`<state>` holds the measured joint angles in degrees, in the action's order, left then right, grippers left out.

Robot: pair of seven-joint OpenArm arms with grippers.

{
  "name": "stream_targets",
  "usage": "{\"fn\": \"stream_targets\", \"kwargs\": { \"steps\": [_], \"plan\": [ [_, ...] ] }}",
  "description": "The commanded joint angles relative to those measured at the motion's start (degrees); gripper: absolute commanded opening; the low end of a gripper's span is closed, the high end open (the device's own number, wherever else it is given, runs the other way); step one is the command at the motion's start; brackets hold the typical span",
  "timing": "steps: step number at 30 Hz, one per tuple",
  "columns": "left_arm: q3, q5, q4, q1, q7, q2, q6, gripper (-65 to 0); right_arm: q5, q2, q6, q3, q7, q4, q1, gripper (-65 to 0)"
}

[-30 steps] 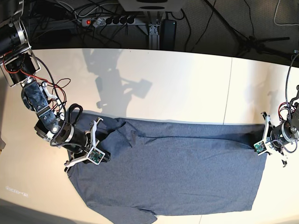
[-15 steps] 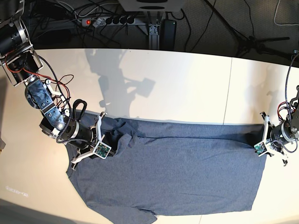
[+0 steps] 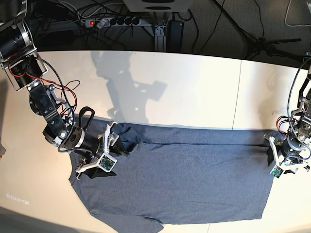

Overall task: Fold the T-shirt properly
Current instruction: 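Lower the held shoulder edge onto the shirt body with both grippers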

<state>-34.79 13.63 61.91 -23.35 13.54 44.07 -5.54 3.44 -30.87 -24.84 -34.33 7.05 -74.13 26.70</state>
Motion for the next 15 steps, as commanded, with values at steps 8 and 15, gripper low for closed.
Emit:
{"fn": "stream_targets", "kwargs": {
  "steps": [8, 15],
  "plan": [
    [0.74, 0.22, 0.55, -1.57, 2.34, -2.62, 14.56, -65.0, 3.13, 3.26, 1.11, 6.64, 2.08, -0.63, 1.81, -65.0],
    [0.74, 8.20, 0.52, -1.57, 3.04, -5.14, 10.05, -65.0, 8.59, 6.08, 4.37, 11.06, 7.37, 6.64, 1.84, -65.0]
  ]
}}
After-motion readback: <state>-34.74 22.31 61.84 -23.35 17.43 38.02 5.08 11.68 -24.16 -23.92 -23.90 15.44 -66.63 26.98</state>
